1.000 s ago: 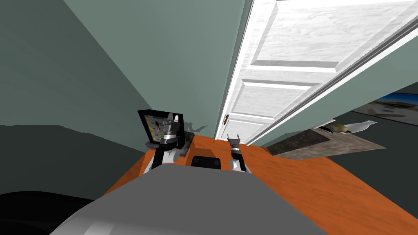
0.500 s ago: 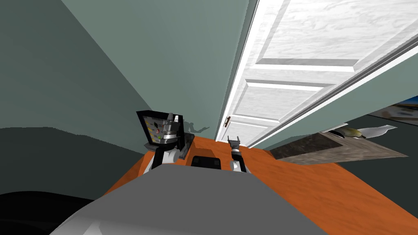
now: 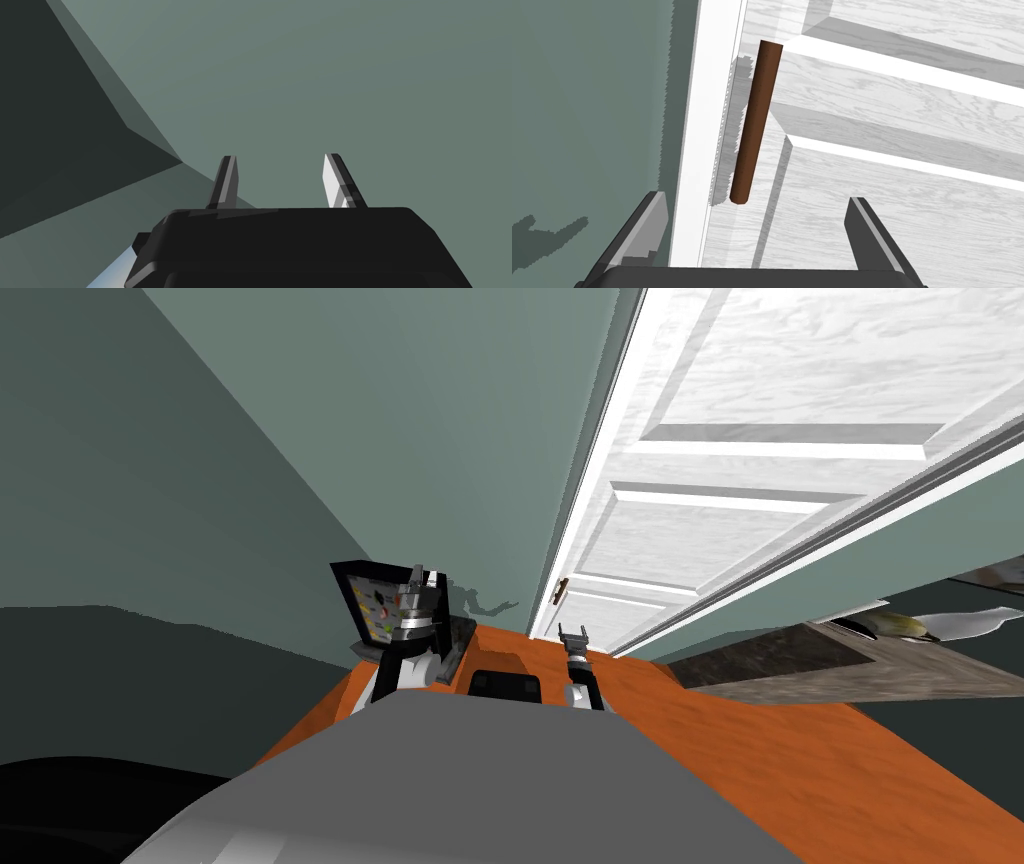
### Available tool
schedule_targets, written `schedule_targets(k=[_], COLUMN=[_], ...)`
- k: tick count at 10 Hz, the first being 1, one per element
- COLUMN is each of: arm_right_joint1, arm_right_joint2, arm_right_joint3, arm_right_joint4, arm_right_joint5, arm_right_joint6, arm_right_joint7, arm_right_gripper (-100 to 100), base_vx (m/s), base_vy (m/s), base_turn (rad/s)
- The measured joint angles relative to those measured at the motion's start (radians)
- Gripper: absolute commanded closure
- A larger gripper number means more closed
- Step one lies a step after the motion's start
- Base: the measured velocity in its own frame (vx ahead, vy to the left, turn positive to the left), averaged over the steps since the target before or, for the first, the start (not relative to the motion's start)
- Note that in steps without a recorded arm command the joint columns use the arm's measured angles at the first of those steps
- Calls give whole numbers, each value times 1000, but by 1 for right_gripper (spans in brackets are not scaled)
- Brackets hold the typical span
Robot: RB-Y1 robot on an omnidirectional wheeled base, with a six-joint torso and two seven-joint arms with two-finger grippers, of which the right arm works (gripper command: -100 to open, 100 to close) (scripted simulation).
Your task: Pull the door open
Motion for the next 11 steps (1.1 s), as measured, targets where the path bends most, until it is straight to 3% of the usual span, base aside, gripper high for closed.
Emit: schedule_targets(k=[9,11], arm_right_joint1=[-36,-48], arm_right_joint2=[-28,-30], arm_right_joint3=[29,16], arm_right_joint4=[146,176], arm_right_joint5=[-70,-78], arm_right_joint6=[-31,-38], arm_right_joint7=[-162,-168], arm_right_gripper=[-100,-100], base_vx=[126,-12], base_vy=[-2,-43], base_turn=[26,213])
